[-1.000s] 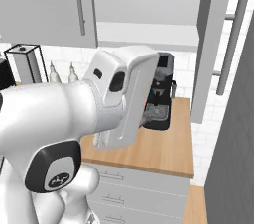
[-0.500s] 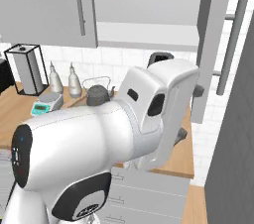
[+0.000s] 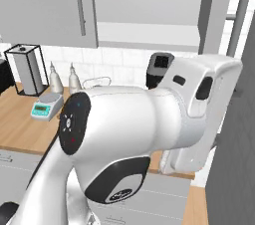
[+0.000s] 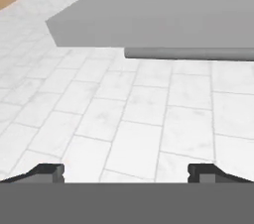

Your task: Pick the kettle from the counter and place it on the tray. Then pick the mug from the cabinet and place it on the tray. Then close the cabinet doors.

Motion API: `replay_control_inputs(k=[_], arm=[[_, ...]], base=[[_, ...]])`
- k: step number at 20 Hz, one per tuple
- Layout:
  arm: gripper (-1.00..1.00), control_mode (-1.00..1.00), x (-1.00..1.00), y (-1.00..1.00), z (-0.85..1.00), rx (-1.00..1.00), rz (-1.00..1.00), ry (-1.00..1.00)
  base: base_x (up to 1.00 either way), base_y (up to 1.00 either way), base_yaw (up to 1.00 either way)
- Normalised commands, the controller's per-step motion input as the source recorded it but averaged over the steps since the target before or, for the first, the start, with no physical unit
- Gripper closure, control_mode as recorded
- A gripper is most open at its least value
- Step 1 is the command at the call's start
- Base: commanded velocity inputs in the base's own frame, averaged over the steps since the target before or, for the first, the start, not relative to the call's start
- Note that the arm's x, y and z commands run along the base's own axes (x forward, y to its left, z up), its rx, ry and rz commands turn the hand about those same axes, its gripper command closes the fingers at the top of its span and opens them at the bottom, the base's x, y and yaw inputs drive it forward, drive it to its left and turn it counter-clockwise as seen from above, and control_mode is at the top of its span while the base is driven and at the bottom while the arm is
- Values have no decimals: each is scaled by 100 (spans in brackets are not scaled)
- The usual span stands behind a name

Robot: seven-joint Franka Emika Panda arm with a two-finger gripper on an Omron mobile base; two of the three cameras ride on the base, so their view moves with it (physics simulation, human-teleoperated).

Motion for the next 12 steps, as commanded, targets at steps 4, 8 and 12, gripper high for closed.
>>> replay_control_inputs(k=[4,8,12], arm=[[-100,-100,33,-41,0,0,0,15],[-100,-100,31,-26,-1,0,0,13],[-100,-100,30,-9,-13,-1,2,11]], base=[[0,0,0],[0,0,0],[0,0,0]])
